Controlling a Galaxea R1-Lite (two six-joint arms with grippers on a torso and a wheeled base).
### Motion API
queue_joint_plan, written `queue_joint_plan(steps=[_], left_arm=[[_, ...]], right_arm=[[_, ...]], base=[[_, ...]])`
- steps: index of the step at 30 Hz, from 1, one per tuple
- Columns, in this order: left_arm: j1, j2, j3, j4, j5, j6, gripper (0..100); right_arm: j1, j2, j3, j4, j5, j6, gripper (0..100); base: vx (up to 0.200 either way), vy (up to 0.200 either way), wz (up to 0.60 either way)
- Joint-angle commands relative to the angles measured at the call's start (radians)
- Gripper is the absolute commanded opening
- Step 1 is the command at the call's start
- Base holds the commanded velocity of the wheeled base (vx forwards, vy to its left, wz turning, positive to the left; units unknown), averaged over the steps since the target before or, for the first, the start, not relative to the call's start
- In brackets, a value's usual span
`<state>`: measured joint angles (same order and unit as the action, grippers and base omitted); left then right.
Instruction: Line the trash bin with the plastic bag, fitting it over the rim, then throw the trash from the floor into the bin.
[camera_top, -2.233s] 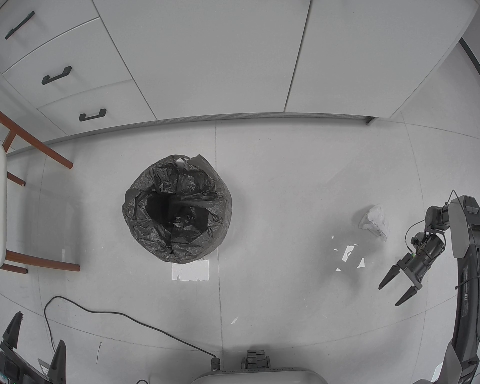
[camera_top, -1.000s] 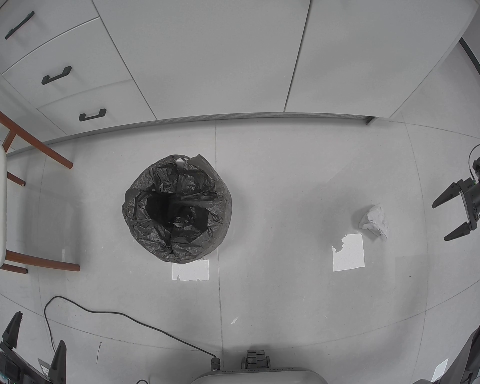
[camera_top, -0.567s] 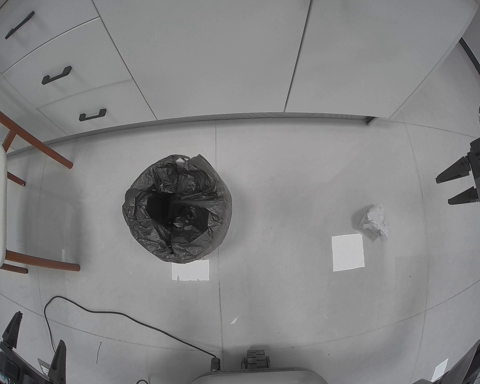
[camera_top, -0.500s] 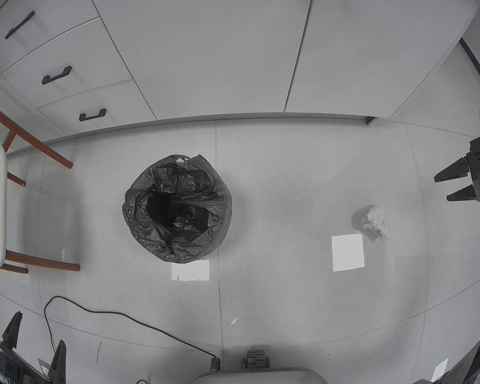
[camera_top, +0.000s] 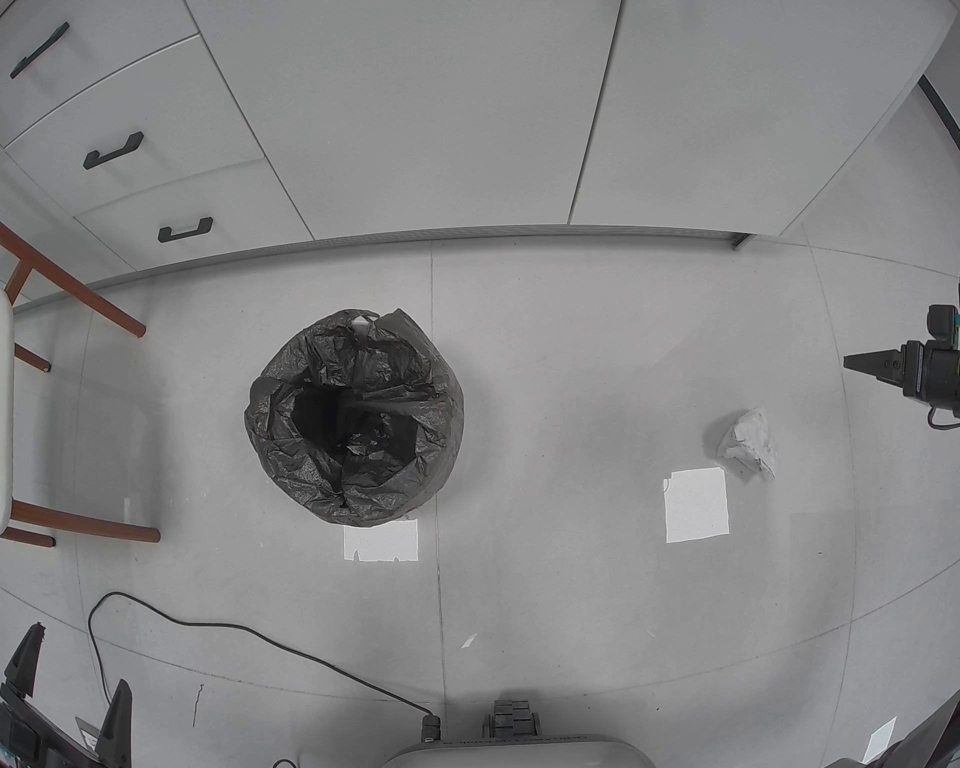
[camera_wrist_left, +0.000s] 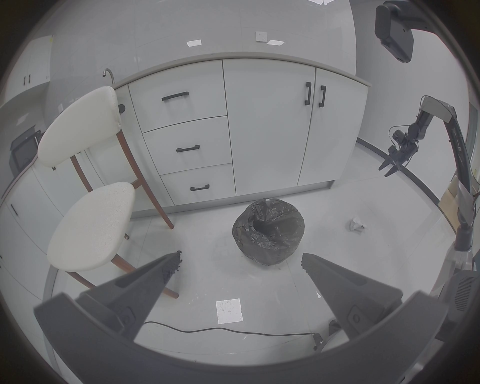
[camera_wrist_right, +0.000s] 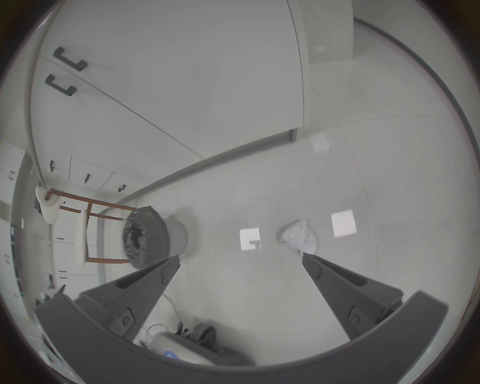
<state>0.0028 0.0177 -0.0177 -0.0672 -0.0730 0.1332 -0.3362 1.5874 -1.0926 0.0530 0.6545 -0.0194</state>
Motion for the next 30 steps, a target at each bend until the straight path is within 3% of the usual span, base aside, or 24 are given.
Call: queue_joint_plan(steps=[1, 5, 20, 30], left_arm=[[0.0, -0.018, 0.018, 0.0, 0.001, 0.0, 100], [0.0, -0.018, 0.018, 0.0, 0.001, -0.001, 100], [0.0, -0.018, 0.018, 0.0, 0.002, -0.004, 100], [0.0, -0.018, 0.018, 0.0, 0.004, -0.004, 100]], right_arm=[[-0.046, 0.17, 0.511, -0.791, -0.087, -0.045, 100], [-0.066, 0.272, 0.536, -0.906, -0.087, -0.096, 100], [-0.058, 0.582, 0.614, -1.342, -0.09, -0.102, 100], [-0.037, 0.634, 0.596, -1.388, -0.088, -0.057, 100]], base=[[0.0, 0.0, 0.0], [0.0, 0.0, 0.0], [0.0, 0.0, 0.0], [0.08, 0.0, 0.0]])
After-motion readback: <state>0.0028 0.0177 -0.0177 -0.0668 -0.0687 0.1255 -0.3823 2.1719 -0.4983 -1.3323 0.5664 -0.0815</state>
